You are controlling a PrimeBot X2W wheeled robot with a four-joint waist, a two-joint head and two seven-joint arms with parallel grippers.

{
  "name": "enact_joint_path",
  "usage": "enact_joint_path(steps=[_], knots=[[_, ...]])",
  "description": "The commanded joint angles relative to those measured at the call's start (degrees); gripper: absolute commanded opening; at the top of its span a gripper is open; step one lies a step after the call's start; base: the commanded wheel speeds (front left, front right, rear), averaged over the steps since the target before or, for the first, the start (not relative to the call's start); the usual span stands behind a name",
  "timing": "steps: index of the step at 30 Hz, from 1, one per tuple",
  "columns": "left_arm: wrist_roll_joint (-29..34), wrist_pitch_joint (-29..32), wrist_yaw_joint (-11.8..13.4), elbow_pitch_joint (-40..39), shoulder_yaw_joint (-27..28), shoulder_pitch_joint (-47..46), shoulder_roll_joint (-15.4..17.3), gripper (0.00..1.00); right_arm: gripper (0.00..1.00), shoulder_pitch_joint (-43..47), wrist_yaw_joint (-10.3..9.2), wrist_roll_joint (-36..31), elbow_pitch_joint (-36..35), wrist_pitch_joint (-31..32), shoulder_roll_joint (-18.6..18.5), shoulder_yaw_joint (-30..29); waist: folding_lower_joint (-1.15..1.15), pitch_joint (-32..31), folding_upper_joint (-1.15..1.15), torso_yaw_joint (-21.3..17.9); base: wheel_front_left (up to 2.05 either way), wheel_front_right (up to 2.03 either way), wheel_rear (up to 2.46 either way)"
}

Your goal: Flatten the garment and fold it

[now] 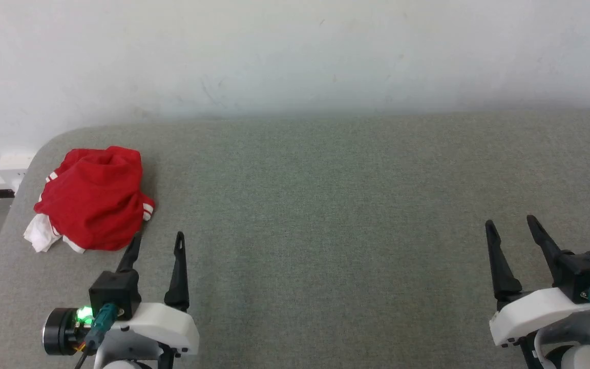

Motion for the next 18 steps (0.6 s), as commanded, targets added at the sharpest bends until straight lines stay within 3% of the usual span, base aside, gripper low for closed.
enact_joint_path(steps=[1, 18], knots=[[-0.6, -0.6, -0.4, -0.3, 0.4, 0.5, 0.0, 1.00, 1.00, 0.0, -0.01, 0.4, 0.1, -0.7, 0.1, -0.4, 0.00, 0.1, 0.00, 0.3, 0.00, 0.00, 0.00], [-1.9, -2.7, -0.1, -0.1, 1.2, 0.7, -0.1, 1.00, 1.00, -0.1, -0.02, 0.3, 1.0, -2.7, 0.1, -0.2, 0.00, 0.5, 0.00, 5.1, 0.00, 0.00, 0.00]])
